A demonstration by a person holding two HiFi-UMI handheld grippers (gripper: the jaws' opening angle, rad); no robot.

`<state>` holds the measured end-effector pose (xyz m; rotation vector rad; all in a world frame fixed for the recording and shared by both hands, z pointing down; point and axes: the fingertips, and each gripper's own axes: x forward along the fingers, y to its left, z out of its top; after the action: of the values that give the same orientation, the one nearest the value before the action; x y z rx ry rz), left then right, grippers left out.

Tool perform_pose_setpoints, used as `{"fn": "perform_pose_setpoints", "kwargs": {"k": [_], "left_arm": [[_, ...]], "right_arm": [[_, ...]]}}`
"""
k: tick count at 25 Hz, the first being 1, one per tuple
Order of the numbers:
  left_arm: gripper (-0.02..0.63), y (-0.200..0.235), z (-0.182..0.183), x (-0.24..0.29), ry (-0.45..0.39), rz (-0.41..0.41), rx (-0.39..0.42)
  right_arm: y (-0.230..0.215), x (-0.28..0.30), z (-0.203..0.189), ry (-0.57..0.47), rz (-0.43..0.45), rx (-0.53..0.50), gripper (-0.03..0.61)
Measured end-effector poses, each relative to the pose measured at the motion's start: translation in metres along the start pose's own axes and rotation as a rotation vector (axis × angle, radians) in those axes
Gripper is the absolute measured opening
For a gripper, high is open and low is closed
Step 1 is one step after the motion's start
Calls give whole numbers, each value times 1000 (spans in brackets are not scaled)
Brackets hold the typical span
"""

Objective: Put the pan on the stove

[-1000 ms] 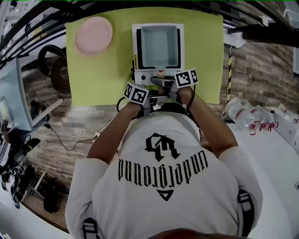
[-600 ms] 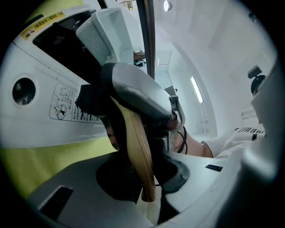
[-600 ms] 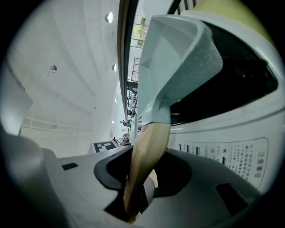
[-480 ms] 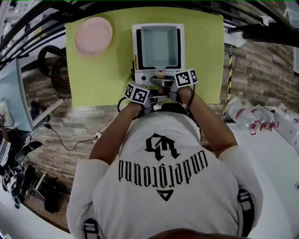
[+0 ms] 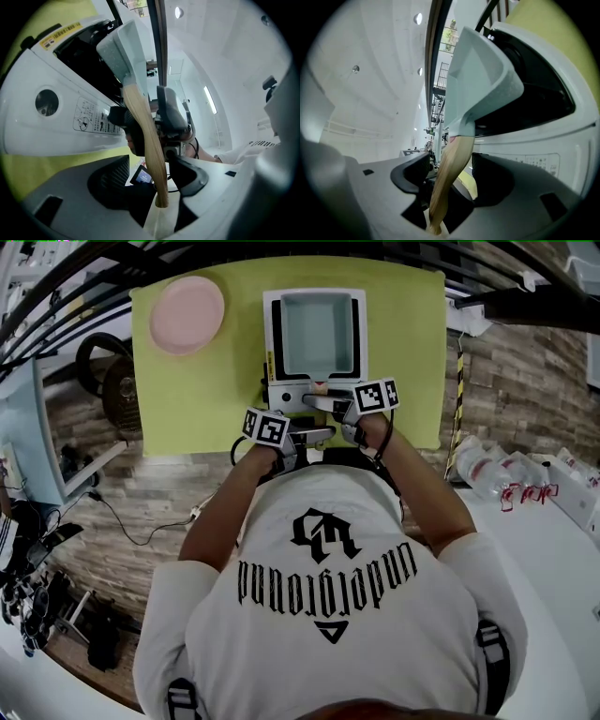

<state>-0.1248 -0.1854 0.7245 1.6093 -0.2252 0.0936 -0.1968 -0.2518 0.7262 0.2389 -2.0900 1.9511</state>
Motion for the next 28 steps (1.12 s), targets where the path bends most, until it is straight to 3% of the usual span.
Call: {"fn": "perform_pose_setpoints", "kwargs": {"k": [9,12,15,19,24,26,28], "left_arm": [[278,-11,20,-29,-121,44,16],[278,-22,34,-44,-182,84,54],[276,-32,57,-64,-263,200,167],[206,-70,81,-83,-318,330,384],[89,-141,107,-77,-364,356,615],[8,-169,118,-77,-409,365,704],[3,-191,126,-77,-446,382,785]], "right_arm": [[15,-44,9,-68,-32,-43,288],[24,-57,12,-88,-50,-74,266],[40,-69,17,-120,-74,-130,229],[79,-85,27,-163,-61,-250,134],[130,-117,54,-234,-93,-480,77],[155,-125,61,-241,-109,-614,66],[176,-130,61,-225,-129,-747,3]]}}
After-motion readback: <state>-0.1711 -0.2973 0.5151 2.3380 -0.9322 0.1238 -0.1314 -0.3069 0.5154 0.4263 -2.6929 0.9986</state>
